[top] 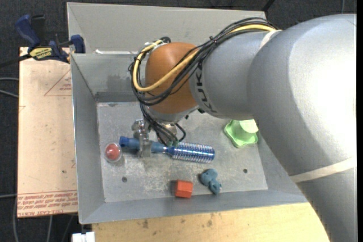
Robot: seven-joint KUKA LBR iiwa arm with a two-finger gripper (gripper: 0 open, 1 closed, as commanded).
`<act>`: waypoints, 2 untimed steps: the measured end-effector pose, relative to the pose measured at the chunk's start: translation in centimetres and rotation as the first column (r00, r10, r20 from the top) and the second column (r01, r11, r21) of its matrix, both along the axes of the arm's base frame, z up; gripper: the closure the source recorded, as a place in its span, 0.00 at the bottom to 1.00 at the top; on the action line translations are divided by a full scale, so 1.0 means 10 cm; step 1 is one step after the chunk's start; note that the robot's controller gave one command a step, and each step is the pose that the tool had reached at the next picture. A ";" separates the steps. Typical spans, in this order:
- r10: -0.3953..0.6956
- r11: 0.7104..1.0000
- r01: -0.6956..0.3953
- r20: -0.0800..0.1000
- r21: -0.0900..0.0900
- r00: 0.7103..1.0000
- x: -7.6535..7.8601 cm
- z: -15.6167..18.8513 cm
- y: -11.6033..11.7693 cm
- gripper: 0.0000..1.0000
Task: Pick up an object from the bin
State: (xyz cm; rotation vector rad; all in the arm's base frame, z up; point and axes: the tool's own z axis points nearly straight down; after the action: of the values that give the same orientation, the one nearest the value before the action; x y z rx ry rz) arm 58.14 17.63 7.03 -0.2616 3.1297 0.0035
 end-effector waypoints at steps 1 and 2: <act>0.058 0.998 -0.058 0.012 0.001 0.998 0.22 2.17 0.04 1.00; 0.293 0.956 -0.293 -0.006 -0.002 0.956 -0.04 1.14 -0.45 1.00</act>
Offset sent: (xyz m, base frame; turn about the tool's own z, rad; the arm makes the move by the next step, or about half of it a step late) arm 0.0194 0.0022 0.2117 -0.0588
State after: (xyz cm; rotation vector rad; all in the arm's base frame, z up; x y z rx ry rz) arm 57.70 13.14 18.42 -0.7239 3.0626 0.0005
